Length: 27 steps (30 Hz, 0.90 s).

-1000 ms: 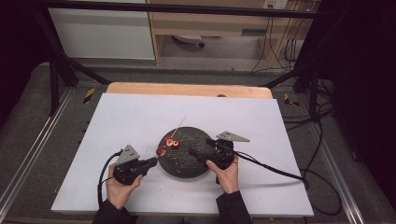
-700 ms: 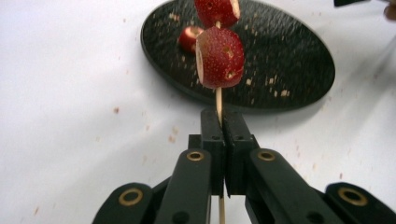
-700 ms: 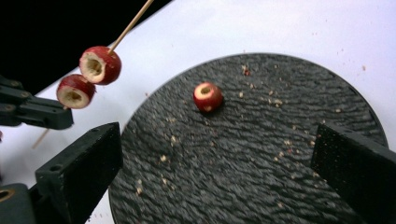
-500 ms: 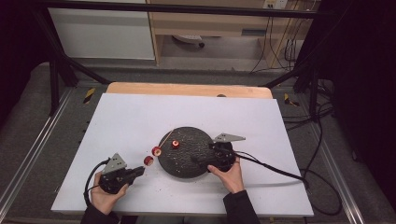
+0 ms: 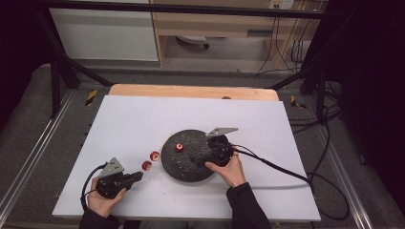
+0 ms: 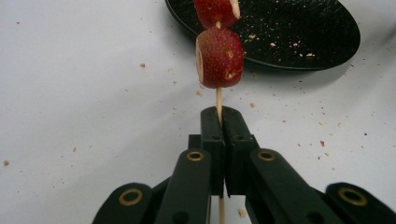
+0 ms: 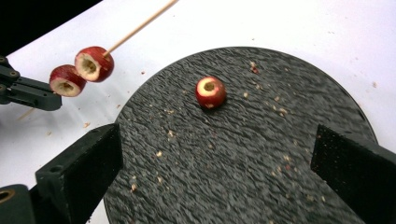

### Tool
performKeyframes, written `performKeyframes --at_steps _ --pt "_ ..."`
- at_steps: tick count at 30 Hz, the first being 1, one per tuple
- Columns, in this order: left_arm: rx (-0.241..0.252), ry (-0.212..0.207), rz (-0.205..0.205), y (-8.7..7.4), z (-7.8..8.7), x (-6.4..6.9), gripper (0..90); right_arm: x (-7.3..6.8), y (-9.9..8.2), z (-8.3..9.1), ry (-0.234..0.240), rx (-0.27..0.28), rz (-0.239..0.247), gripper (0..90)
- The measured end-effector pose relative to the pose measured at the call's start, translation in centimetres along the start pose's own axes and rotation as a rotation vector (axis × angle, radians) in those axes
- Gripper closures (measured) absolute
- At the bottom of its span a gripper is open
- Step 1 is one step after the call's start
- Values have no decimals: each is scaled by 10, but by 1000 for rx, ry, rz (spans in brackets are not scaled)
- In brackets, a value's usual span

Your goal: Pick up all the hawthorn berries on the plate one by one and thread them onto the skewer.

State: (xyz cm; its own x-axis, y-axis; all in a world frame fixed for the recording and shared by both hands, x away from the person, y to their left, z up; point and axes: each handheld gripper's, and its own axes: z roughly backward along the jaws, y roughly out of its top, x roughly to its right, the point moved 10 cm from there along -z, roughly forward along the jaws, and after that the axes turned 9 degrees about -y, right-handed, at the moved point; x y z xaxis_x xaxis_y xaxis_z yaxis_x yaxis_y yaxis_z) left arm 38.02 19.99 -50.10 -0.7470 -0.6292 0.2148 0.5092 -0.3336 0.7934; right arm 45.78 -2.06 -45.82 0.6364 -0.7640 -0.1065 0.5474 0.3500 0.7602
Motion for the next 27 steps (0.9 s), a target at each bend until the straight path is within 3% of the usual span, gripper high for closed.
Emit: performKeyframes --at_steps 14,20,27 --pt "-8 34 9 0 -2 -8 881 -13 22 -30 -20 -142 93 95" --pt "-9 40 9 1 -3 -8 881 -16 27 -46 -33 -199 144 172" --pt "-8 41 7 2 -3 -8 881 -17 29 -65 -31 -256 161 283"
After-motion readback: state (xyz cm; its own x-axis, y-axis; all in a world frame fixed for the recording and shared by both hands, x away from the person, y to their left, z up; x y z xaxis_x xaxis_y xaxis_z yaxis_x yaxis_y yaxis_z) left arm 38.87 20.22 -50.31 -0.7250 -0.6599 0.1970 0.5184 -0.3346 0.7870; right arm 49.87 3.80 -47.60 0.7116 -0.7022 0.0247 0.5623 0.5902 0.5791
